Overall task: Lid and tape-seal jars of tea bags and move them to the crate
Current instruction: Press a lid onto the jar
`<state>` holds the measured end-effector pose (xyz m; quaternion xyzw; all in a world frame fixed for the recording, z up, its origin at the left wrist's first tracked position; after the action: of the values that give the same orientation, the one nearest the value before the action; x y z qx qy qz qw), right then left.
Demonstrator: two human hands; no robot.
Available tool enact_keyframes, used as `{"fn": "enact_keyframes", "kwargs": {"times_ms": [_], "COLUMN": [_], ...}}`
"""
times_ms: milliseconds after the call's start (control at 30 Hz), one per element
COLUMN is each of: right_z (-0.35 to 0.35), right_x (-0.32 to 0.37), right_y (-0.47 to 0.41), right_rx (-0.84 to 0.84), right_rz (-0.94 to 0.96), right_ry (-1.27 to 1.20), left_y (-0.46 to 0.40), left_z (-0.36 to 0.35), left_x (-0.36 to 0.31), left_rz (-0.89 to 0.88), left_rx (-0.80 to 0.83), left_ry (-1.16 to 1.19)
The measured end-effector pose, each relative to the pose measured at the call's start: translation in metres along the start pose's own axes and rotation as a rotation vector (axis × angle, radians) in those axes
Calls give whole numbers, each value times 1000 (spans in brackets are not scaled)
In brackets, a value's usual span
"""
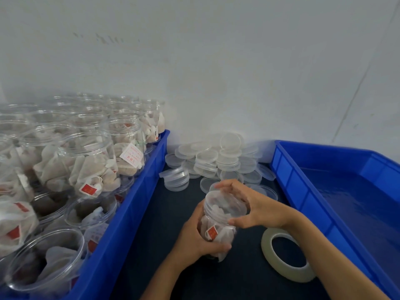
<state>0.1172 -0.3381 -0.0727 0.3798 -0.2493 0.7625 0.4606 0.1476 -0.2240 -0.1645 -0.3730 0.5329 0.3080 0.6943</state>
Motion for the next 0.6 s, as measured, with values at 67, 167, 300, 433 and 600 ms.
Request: {"fn": "enact_keyframes", "kwargs": {"times_ms": [67,167,300,433,600], "right_z": [-6,-13,-8,-6,-5], "right_x": [7,11,19,26,39], "right_y": [-3,-13,-16,-12,-2], "right_rx": [98,40,-212,-175,-27], "right_rz": [-51,-75,17,114,193], "right_ry": [15,257,372,246,70], "left_y": [0,1,8,10,12], "left_z": [-2,1,13,12,-2], "left_x": [-4,-10,-10,-14,-19], "left_rz": [-12,-35,-36,-36,63], "left_rx": [22,-24,-161,-116,163], "left_ry": [-2,-39,-6,75,367]}}
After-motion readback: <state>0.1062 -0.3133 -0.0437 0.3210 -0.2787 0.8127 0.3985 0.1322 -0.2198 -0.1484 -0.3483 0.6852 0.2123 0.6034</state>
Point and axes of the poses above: each hand's wrist, its own y-axis away from the middle knuckle, its own z-axis out of the back of the hand, x = y × z, the point moved 8 cm from there along -y, towards the middle knuckle, and after that the axes turned 5 degrees about z, right-handed, at the moved point
